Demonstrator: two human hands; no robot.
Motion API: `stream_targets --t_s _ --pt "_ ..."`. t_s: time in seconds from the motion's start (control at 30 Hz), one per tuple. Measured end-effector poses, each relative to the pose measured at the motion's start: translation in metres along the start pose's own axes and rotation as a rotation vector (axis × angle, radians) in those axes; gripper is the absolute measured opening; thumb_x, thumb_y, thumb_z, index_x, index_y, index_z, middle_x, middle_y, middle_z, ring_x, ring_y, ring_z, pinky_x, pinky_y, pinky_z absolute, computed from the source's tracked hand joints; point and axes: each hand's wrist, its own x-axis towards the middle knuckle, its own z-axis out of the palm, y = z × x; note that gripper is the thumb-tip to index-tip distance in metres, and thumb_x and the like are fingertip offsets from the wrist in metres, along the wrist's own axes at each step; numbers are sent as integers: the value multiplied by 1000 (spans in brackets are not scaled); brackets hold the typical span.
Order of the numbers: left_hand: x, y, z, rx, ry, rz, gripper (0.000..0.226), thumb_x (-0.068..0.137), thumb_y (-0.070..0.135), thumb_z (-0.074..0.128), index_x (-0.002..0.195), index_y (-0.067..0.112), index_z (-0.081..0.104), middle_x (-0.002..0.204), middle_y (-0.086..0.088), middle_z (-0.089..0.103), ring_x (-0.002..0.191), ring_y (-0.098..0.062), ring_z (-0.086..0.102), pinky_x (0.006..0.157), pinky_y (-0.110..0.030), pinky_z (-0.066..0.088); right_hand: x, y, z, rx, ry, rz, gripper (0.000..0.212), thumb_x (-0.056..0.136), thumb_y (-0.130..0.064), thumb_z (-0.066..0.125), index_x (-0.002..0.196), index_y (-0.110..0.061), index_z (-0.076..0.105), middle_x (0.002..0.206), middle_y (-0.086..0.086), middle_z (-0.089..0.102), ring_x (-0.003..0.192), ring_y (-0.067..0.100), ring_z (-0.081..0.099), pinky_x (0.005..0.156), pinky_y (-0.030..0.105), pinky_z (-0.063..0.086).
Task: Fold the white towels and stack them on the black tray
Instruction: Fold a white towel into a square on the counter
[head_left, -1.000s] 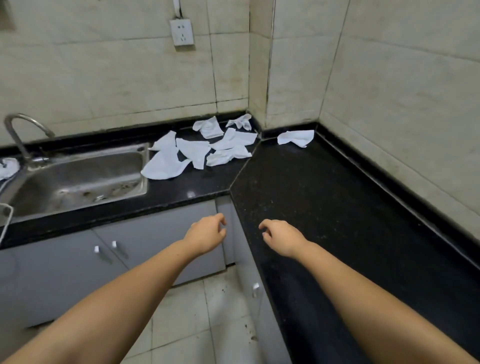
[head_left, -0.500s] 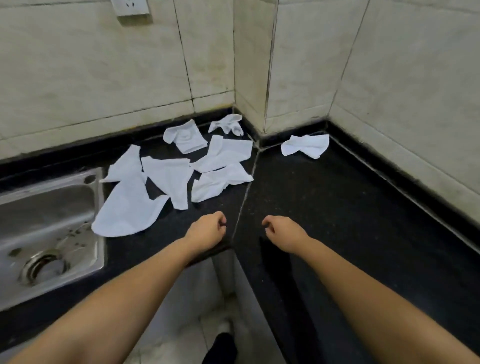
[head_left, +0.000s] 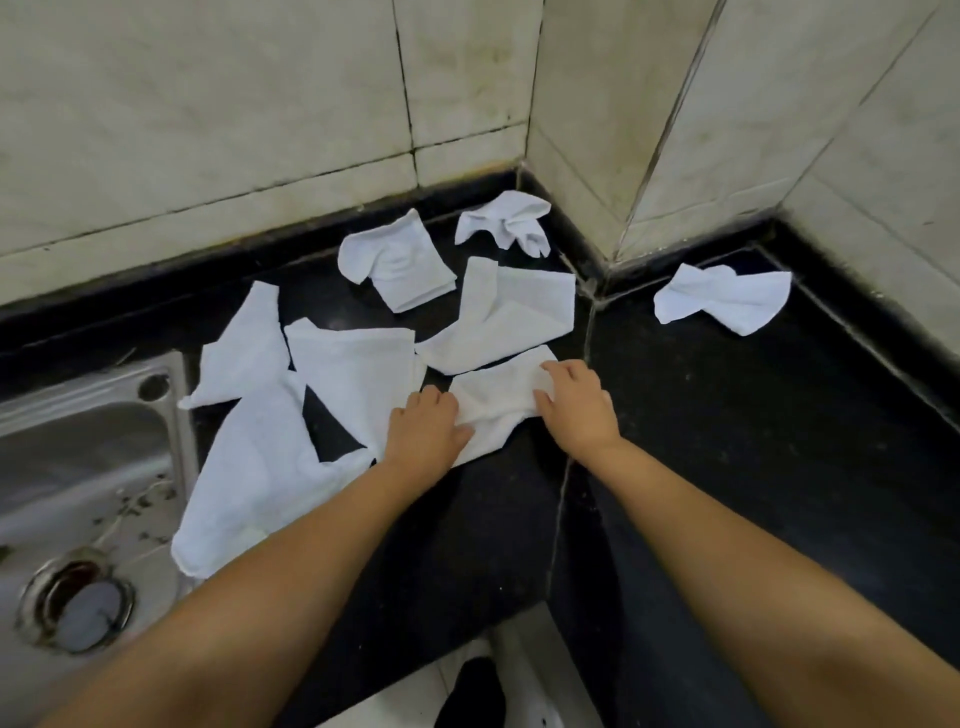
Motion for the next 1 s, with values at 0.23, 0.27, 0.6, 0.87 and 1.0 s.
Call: stream_targets --t_s 0.23,0.27,0.6,0.87,1.0 --pt "3 -7 -16 -400 95 55 23 96 23 46 85 7 59 80 -5 59 77 -22 56 64 -26 32 23 3 2 222 -32 289 52 94 -31 52 140 -12 37 138 15 40 127 32 41 97 42 41" --pt "0 -6 -22 -459 92 66 23 96 22 47 83 7 58 76 -3 58 73 -20 53 60 -24 30 25 5 1 249 -50 300 45 93 -27 52 135 -14 43 134 15 45 122 32 46 93 41 43" --pt "-16 35 -77 -963 193 -36 32 96 21 46 82 -6 57 74 -8 51 69 -15 45 65 -27 36 -30 25 -63 764 334 208 15 91 -18 49 93 -12 62 80 1 56 73 13 50 60 25 40" --pt "-11 152 -108 -1187 123 114 24 94 21 47 71 14 51 74 -2 47 72 -14 44 67 -30 36 -100 99 -178 1032 682 238 10 86 -3 51 94 -10 52 84 -1 54 77 11 49 66 22 40" --pt "-17 197 -106 -1288 41 184 23 83 36 50 86 15 61 89 -9 57 85 -20 53 79 -38 43 -146 134 -207 1064 781 224 15 88 -6 53 87 -22 55 86 -6 60 76 5 55 67 19 44"
